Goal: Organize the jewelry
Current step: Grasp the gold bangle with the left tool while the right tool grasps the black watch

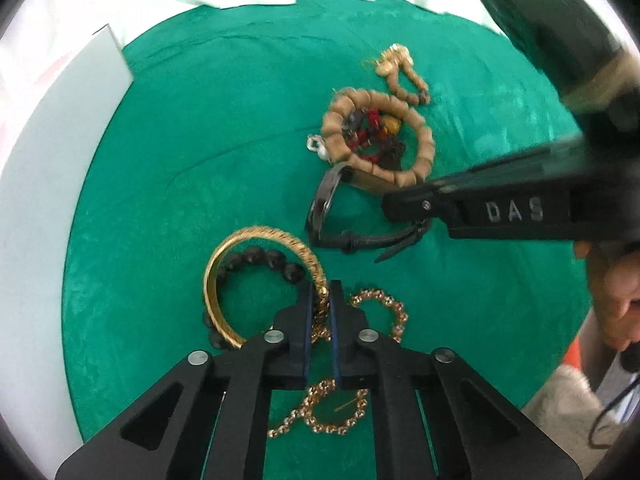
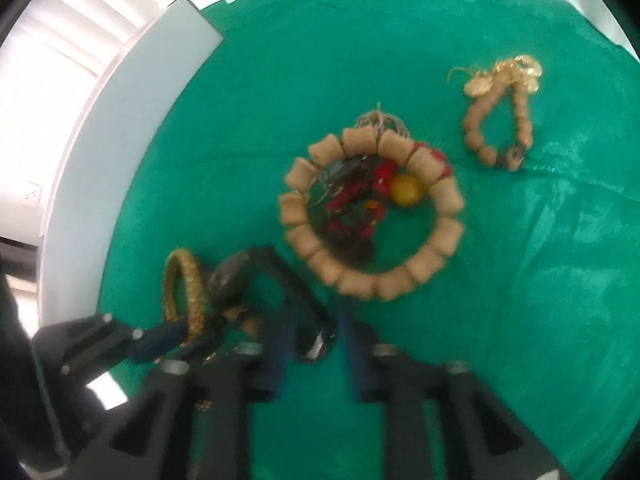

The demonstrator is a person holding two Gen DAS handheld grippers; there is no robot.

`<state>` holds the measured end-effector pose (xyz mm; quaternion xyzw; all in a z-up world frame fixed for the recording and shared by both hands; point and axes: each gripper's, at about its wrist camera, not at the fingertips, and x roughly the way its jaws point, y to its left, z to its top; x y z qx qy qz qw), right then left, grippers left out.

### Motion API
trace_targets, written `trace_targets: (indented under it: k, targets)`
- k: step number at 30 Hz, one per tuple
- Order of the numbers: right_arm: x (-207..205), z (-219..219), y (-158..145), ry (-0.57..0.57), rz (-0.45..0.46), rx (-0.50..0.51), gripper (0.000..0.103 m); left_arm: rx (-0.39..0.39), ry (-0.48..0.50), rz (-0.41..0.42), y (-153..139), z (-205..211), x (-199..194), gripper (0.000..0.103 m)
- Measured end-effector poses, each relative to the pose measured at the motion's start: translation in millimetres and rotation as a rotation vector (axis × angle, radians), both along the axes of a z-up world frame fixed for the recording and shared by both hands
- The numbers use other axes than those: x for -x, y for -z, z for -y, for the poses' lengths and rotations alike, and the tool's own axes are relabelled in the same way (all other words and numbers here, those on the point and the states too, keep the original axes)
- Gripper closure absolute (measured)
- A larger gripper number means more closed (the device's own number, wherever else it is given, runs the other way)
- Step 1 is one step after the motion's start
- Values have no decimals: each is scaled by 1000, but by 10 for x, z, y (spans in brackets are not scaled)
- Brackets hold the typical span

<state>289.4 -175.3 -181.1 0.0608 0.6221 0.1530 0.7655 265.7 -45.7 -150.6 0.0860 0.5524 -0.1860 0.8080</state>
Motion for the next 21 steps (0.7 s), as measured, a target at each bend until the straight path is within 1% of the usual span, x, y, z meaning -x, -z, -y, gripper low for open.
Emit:
trace_targets:
  k: [2,5,7,9,11,12,13,14,16,17,18,19,20,21]
  targets:
    - [47,-16,-62,-10,29,6,91,48,-33,-6,-115,-105,2,99]
    - [151,1,-259,-24,77,1,92,115,-84,-7,-346,-299,17,99]
    - [214,-12,-431,-41,116,-1,102,139,-103,10,-511,-401,40,99]
    - [259,-33,-592,-57,148,-4,103,154,-124,30,-679,-498,61,99]
    - [268,-81,-691,-86,167,10,103,156,-142,48,-814,-602,66,99]
    - [262,-126,-704,-105,168,29,103,151,-149,55,-867,-651,62,99]
    - [188,-179,-701,-128,152,46,102,146,-153,60,-899,-676,62,99]
    - [98,-137,-667,-139,125,58,102,143,-158,61,-925,-701,58,99]
    - [30,-111,-586,-103,70,60,99,136,-168,58,-944,-738,49,99]
    - [-20,-106,-539,-83,44,52,92,137,-176,57,-941,-770,54,99]
    - [-65,-101,-511,-65,29,33,74,138,-183,56,-933,-797,46,99]
    - [-72,-102,-520,-54,25,16,64,137,-192,54,-915,-814,39,99]
    - [-92,-115,-517,-48,20,-11,57,137,-200,50,-899,-844,41,99]
    - [-106,-143,-509,-50,13,-25,57,137,-208,47,-878,-868,47,99]
